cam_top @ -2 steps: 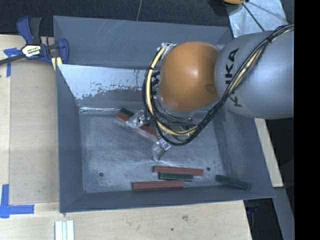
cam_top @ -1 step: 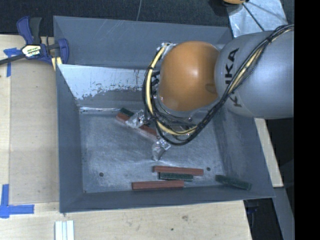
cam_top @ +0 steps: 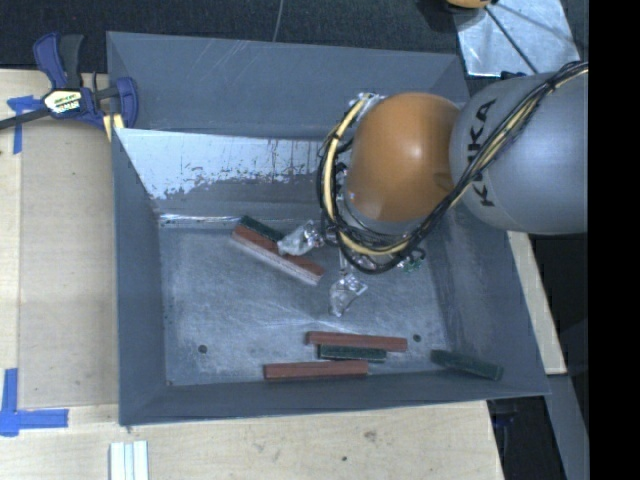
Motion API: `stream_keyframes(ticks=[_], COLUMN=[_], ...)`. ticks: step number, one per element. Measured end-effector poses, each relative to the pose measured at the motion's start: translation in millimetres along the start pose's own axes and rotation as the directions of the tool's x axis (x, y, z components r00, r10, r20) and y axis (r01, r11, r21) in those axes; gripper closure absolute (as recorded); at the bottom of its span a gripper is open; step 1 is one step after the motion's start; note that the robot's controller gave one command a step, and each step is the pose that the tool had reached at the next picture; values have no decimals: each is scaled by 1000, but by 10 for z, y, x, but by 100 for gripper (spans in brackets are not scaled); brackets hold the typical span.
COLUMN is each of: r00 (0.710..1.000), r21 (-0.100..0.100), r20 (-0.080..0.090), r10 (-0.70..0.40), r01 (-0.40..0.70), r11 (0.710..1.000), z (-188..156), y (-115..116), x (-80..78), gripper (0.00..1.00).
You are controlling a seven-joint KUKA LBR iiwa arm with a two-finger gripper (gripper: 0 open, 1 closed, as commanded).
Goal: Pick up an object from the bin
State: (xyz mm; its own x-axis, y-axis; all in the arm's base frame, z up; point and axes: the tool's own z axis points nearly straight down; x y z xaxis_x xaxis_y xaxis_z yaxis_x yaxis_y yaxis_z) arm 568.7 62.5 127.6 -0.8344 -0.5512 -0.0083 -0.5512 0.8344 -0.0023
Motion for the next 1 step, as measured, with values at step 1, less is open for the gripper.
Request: stream_keyframes(ticks=[1], r00=[998], r21=[2], r20=[14], r10=[-60], r01=[60], r11=[998], z=[508], y=[-122], x=[17], gripper=[100])
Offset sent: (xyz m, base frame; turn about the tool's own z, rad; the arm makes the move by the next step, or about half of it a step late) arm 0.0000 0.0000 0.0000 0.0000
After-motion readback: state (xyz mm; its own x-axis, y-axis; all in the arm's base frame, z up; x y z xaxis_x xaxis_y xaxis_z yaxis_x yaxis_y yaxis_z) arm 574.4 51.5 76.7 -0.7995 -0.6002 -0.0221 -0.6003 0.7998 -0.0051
